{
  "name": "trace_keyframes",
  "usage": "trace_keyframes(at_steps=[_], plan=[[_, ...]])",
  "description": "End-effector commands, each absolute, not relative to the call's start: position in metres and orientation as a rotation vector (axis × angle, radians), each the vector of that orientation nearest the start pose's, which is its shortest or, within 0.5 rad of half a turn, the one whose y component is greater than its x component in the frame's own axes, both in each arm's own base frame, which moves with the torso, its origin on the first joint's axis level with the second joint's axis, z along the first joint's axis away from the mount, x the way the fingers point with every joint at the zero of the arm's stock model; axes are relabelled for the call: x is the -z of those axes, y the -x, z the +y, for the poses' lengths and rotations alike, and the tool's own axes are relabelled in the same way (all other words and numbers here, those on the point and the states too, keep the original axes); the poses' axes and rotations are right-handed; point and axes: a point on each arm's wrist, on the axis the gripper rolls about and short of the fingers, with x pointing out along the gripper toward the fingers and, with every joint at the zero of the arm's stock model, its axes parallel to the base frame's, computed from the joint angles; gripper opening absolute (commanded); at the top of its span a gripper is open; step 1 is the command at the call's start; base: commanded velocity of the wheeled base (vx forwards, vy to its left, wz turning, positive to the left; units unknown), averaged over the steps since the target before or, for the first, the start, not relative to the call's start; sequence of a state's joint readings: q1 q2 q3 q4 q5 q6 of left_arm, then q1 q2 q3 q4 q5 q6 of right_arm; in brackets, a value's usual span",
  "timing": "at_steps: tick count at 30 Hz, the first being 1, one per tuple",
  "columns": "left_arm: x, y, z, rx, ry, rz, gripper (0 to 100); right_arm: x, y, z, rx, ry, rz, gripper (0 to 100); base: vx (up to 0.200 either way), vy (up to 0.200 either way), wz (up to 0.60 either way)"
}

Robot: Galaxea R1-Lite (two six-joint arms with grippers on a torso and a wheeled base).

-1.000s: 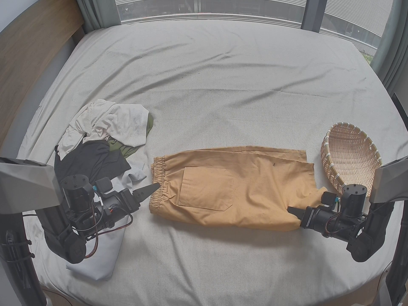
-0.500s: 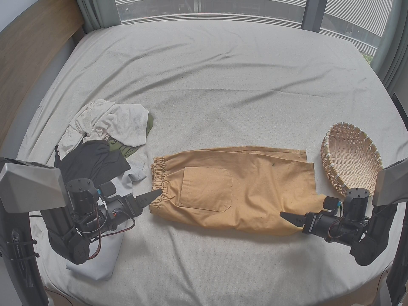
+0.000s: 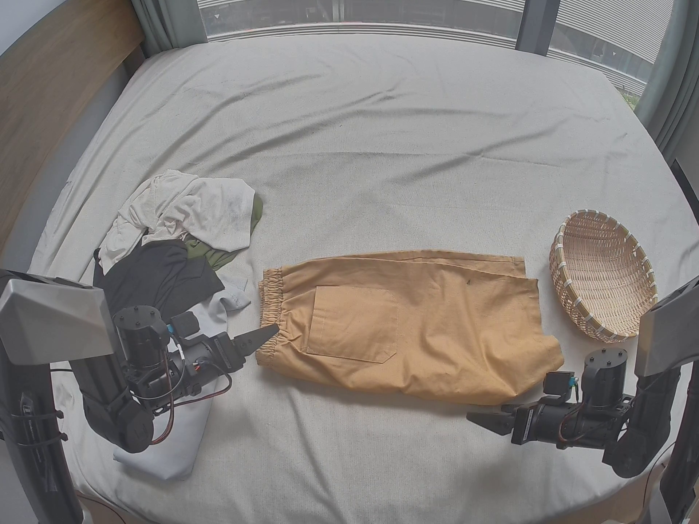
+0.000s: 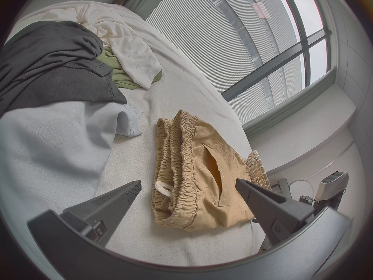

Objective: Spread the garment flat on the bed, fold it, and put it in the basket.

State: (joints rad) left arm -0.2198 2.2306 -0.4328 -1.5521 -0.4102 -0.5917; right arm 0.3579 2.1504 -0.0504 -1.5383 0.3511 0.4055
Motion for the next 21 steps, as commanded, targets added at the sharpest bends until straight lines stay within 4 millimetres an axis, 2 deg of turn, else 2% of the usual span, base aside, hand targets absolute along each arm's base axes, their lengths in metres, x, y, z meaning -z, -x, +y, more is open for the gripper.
trace_keyframes(at_steps=[1, 6, 12, 21], plan=[[-0.023, -0.306, -0.078, 0.533, 0.593, 0.435, 100, -0.015, -0.201, 0.098, -0.630, -0.361, 0.697, 100, 0.000, 0.000, 0.00], [-0.016, -0.307, -0.080, 0.530, 0.595, 0.458, 100, -0.029, -0.197, 0.103, -0.673, -0.357, 0.642, 100, 0.000, 0.000, 0.00], [-0.005, -0.316, -0.083, 0.529, 0.595, 0.466, 100, -0.054, -0.187, 0.111, -0.757, -0.354, 0.540, 100, 0.000, 0.000, 0.00], [0.009, -0.319, -0.097, 0.552, 0.590, 0.501, 100, -0.067, -0.184, 0.115, -0.795, -0.355, 0.478, 100, 0.000, 0.000, 0.00]])
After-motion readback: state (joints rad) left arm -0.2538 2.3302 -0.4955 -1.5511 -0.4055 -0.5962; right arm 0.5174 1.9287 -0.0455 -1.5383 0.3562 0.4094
